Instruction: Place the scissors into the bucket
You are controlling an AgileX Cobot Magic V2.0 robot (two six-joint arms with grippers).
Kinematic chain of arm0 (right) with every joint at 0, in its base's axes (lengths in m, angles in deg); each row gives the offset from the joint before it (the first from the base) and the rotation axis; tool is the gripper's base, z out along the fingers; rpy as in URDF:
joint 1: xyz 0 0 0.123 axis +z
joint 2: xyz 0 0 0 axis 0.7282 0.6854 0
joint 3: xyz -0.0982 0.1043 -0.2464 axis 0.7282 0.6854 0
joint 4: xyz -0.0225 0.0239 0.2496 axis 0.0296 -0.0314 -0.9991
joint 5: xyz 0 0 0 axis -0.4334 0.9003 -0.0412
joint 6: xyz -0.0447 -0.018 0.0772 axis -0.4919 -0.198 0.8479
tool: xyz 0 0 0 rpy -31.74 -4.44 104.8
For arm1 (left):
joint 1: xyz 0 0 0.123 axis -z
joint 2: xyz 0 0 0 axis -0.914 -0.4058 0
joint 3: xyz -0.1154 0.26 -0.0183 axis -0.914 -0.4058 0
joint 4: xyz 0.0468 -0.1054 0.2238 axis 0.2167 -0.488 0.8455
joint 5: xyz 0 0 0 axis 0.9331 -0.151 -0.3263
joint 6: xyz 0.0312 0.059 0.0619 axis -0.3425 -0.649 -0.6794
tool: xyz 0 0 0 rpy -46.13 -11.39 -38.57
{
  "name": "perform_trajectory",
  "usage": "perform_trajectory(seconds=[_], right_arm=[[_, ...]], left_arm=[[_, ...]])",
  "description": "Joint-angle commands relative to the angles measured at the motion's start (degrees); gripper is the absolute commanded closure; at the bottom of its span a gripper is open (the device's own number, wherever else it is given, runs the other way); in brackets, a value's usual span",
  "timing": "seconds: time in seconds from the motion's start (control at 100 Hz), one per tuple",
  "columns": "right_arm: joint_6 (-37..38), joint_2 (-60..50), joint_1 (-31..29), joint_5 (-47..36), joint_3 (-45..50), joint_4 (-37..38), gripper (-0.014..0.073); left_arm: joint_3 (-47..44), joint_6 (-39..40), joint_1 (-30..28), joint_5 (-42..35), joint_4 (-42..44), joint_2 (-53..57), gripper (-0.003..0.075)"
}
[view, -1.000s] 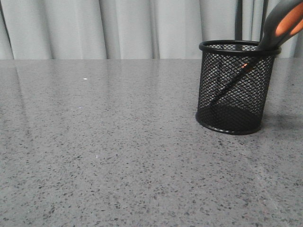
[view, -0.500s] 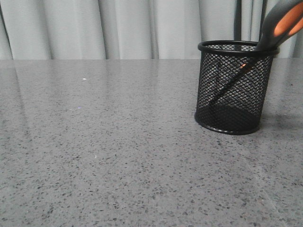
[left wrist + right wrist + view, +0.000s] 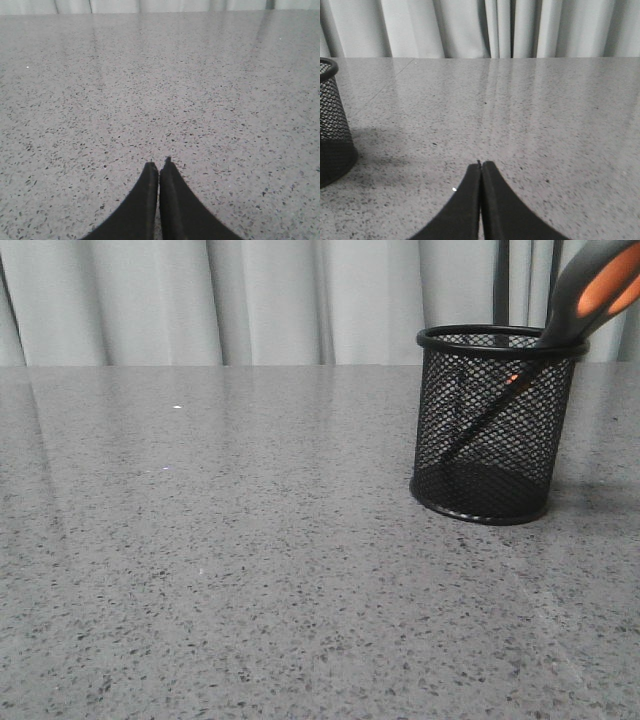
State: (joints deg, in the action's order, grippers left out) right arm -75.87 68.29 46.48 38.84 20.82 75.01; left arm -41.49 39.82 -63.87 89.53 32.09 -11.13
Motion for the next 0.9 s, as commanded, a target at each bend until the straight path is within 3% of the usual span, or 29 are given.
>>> perform_trajectory(seconds=[0.0,0.11,0.89], right_arm=[[0.74,-2.75,-1.16,2.48,0.63,1.25,0.0645],[0.74,-2.43,-1.33,9.74,0.63,1.25,0.0645],[0.65,-2.43,-1.33,9.5,0.63,1.25,0.0645]], left_arm=[[-2.54,0.5,-0.06,-3.53,-0.75,1.61,0.074],[-2.54,0.5,-0.06,-3.76,-0.75,1.61,0.074],[-2.54,0.5,-0.06,-3.76,-0.75,1.61,0.074]])
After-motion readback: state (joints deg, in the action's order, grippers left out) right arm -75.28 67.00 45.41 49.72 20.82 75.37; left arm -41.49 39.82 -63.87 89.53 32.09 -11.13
